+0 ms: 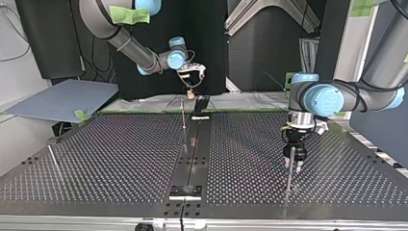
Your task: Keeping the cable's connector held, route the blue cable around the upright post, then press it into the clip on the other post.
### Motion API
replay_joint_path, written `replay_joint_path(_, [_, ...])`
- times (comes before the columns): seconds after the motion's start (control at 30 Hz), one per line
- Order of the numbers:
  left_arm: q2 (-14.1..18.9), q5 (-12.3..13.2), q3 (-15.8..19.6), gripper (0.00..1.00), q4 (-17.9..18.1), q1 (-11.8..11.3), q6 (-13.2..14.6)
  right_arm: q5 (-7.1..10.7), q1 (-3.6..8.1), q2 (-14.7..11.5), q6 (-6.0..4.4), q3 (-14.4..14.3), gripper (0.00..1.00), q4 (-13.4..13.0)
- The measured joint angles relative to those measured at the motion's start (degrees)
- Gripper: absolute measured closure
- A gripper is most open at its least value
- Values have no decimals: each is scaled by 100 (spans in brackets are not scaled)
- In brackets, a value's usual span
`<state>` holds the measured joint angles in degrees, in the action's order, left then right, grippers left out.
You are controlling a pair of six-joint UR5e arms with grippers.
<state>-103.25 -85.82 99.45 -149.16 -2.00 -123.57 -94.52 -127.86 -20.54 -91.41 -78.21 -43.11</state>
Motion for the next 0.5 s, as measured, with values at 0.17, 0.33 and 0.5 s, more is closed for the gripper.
replay_joint_path(0.17, [-2,0,-2,35,0,-7,0,-87,107,243,-50,1,100,-168])
replay_joint_path(0.33, [-1,0,0,35,-1,-13,0,-128,202,481,-94,1,100,-240])
replay_joint_path(0.5, [-2,0,1,35,0,-15,-7,-169,253,719,-102,-19,100,-285])
